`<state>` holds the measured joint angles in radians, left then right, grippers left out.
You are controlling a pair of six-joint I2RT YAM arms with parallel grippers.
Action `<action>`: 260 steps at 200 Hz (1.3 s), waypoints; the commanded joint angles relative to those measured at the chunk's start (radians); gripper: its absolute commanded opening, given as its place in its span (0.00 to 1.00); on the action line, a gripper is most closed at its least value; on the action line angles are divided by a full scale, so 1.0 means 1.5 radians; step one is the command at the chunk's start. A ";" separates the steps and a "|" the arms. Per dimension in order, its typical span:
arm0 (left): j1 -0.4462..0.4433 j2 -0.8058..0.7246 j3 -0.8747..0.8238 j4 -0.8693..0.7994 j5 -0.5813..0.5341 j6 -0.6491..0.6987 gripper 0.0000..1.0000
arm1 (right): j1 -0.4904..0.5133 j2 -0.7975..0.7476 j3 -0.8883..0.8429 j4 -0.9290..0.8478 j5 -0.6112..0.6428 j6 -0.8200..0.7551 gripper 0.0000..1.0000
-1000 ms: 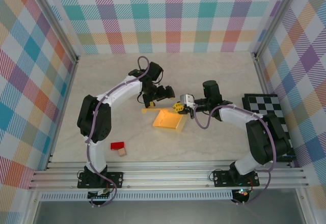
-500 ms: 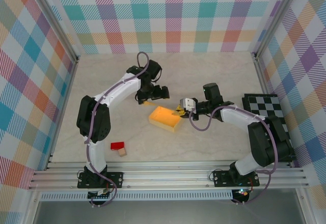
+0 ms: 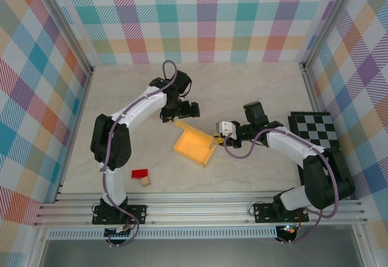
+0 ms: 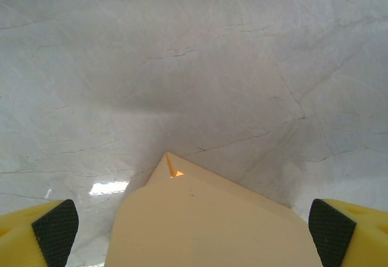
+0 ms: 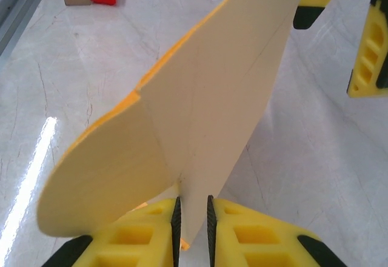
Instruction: Fold the paper box
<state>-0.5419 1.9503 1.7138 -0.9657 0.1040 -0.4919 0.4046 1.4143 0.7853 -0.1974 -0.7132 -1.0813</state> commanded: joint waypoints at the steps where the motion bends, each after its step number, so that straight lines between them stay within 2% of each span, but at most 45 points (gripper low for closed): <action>1: -0.017 -0.038 -0.014 -0.003 0.024 -0.017 0.99 | 0.009 -0.010 0.010 -0.013 0.010 -0.006 0.20; 28: -0.022 -0.026 -0.014 -0.014 0.009 -0.014 0.99 | 0.014 -0.011 0.010 -0.005 0.016 0.012 0.21; 64: -0.033 -0.041 -0.022 -0.011 0.040 -0.068 1.00 | 0.027 -0.009 0.010 0.000 0.027 0.037 0.22; 89: -0.035 -0.055 -0.020 -0.017 0.020 -0.089 1.00 | 0.031 -0.011 0.001 0.010 0.023 0.062 0.24; 109: -0.033 -0.054 -0.010 -0.037 -0.032 -0.079 1.00 | 0.031 -0.023 -0.020 0.034 0.038 0.076 0.25; 122: -0.027 -0.048 -0.006 -0.048 -0.051 -0.069 1.00 | 0.024 -0.027 -0.017 0.010 0.041 0.063 0.26; 153: -0.013 -0.049 -0.018 -0.045 -0.045 -0.066 1.00 | 0.012 -0.035 -0.002 -0.074 0.019 0.004 0.29; 180: -0.012 -0.053 -0.023 -0.032 -0.019 -0.075 1.00 | 0.013 -0.051 -0.022 -0.045 0.015 0.030 0.36; 219: -0.019 -0.050 -0.033 -0.008 0.020 -0.096 1.00 | 0.014 -0.041 -0.046 0.059 0.023 0.118 0.37; 260: -0.030 -0.048 -0.044 -0.009 0.001 -0.102 1.00 | 0.030 -0.034 -0.063 0.072 0.022 0.129 0.39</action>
<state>-0.5793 1.9079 1.6653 -0.9760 0.1127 -0.6277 0.4355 1.3521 0.7170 -0.1314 -0.6468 -0.9249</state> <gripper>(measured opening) 0.998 0.377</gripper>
